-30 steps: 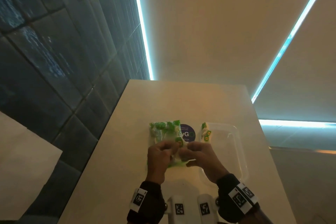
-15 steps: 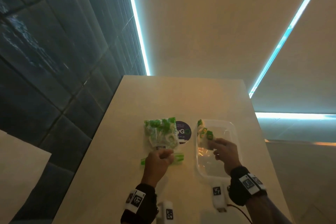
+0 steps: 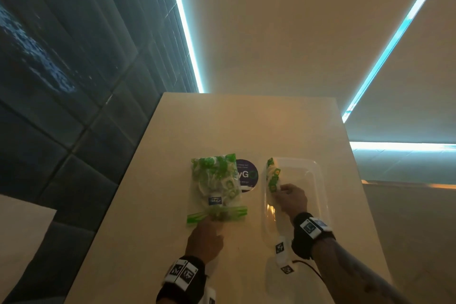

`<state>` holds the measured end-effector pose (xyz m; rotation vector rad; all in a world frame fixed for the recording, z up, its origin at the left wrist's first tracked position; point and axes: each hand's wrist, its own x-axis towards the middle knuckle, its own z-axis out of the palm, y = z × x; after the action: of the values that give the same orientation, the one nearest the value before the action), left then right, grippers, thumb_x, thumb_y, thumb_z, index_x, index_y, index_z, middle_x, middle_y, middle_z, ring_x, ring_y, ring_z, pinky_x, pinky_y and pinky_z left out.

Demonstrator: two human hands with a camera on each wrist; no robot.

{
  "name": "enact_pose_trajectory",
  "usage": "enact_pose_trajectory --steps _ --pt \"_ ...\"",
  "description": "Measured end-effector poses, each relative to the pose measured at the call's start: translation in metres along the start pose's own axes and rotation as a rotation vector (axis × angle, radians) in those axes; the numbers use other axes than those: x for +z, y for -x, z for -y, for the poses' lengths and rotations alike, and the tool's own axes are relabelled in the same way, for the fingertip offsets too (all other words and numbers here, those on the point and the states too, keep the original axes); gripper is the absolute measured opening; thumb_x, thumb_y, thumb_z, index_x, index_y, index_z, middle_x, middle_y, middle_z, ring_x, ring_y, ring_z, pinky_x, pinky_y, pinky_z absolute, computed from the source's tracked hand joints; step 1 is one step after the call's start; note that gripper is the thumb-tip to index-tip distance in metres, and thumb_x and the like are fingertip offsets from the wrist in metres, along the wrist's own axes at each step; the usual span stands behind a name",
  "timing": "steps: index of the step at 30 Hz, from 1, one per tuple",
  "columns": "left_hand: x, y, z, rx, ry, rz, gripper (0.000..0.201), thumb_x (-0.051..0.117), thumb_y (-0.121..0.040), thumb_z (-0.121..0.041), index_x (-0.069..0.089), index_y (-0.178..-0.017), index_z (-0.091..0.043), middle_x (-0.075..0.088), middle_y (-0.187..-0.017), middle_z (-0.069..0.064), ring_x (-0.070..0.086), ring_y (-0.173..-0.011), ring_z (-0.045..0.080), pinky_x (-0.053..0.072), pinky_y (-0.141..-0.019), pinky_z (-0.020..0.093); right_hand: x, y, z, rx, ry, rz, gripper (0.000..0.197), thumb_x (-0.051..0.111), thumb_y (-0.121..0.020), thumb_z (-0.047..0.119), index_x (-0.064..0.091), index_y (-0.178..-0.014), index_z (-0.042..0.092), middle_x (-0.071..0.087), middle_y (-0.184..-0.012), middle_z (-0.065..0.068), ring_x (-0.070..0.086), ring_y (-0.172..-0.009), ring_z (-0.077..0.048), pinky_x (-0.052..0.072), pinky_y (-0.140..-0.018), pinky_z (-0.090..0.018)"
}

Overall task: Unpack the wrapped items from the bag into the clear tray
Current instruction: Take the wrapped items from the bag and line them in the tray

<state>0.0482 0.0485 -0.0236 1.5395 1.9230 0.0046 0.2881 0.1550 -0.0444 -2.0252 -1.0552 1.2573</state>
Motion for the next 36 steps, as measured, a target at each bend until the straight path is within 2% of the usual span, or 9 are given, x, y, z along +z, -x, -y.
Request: enact_pose_trajectory --steps 7,11,16,20,22,24,28,32,36 --pt "-0.004 0.001 -0.003 -0.005 0.044 -0.011 0.035 0.055 -0.087 -0.024 0.064 -0.121 -0.028 0.049 -0.139 -0.006 0.052 -0.123 0.017 0.044 -0.102 0.03 0.004 0.003 0.004 -0.061 0.064 -0.026 0.082 0.082 -0.069 0.021 0.041 -0.14 0.012 0.049 -0.124 -0.013 0.055 -0.105 -0.028 0.051 -0.095 -0.046" --pt "-0.006 0.002 -0.005 0.001 0.055 -0.064 0.036 0.053 -0.088 -0.017 0.064 -0.121 -0.028 0.052 -0.135 -0.002 0.052 -0.122 0.017 0.043 -0.101 0.027 0.003 0.007 0.011 -0.141 0.181 0.131 0.07 0.066 -0.082 0.015 0.037 -0.146 0.021 0.04 -0.12 -0.013 0.045 -0.093 -0.022 0.046 -0.097 -0.039" --pt "-0.005 0.008 -0.015 0.027 0.033 -0.222 0.052 0.049 -0.087 -0.006 0.051 -0.133 -0.029 0.046 -0.137 -0.002 0.041 -0.128 0.018 0.035 -0.106 0.026 -0.001 0.01 0.015 -0.171 0.23 0.143 0.056 0.053 -0.092 0.01 0.038 -0.145 0.02 0.036 -0.115 -0.012 0.038 -0.077 -0.013 0.042 -0.103 -0.04" --pt "-0.001 0.013 -0.019 0.08 -0.007 -0.276 0.063 0.049 -0.081 -0.004 0.043 -0.141 -0.024 0.044 -0.137 0.001 0.039 -0.13 0.019 0.031 -0.109 0.025 -0.009 0.014 0.019 -0.147 0.218 0.058 0.068 0.061 -0.089 0.011 0.028 -0.149 0.012 0.034 -0.127 -0.016 0.049 -0.101 -0.028 0.045 -0.103 -0.044" --pt "0.0 0.013 -0.019 0.078 0.023 -0.275 0.066 0.048 -0.078 0.0 0.043 -0.14 -0.023 0.045 -0.136 0.0 0.04 -0.129 0.019 0.03 -0.109 0.024 -0.009 0.025 0.024 -0.276 0.167 -0.104 0.066 0.063 -0.085 0.004 0.036 -0.146 0.01 0.04 -0.127 -0.014 0.051 -0.102 -0.024 0.053 -0.09 -0.037" --pt "0.0 0.013 -0.019 0.079 0.036 -0.262 0.064 0.048 -0.075 0.0 0.045 -0.135 -0.023 0.046 -0.132 -0.001 0.043 -0.126 0.019 0.032 -0.106 0.023 0.003 0.046 0.034 -0.536 0.254 -0.089 0.054 0.068 -0.083 0.01 0.049 -0.133 0.015 0.045 -0.127 -0.009 0.053 -0.1 -0.016 0.052 -0.075 -0.019" --pt "0.003 0.009 -0.019 0.098 0.042 -0.255 0.057 0.046 -0.07 0.002 0.053 -0.123 -0.017 0.052 -0.123 0.004 0.052 -0.115 0.026 0.041 -0.096 0.031 0.048 0.081 0.04 -0.813 0.676 0.203 0.054 0.067 -0.082 0.043 0.049 -0.127 0.02 0.042 -0.129 -0.001 0.053 -0.105 -0.016 0.054 -0.082 -0.031" --pt "0.005 0.003 -0.02 0.14 -0.029 -0.348 0.055 0.033 -0.066 -0.009 0.061 -0.113 -0.014 0.06 -0.108 0.007 0.061 -0.095 0.028 0.053 -0.079 0.036 0.065 0.082 0.042 -0.872 0.74 0.201 0.019 0.059 -0.091 0.015 0.058 -0.109 0.016 0.048 -0.12 -0.003 0.052 -0.1 -0.018 0.05 -0.073 -0.023" --pt "0.004 -0.006 -0.02 0.215 -0.204 -0.263 0.039 0.039 -0.079 -0.008 0.067 -0.106 -0.006 0.065 -0.101 0.014 0.065 -0.093 0.031 0.056 -0.083 0.041 0.064 0.08 0.051 -0.971 0.77 0.231 0.021 0.058 -0.085 0.001 0.059 -0.099 0.017 0.054 -0.112 -0.001 0.052 -0.092 -0.017 0.041 -0.063 -0.021"
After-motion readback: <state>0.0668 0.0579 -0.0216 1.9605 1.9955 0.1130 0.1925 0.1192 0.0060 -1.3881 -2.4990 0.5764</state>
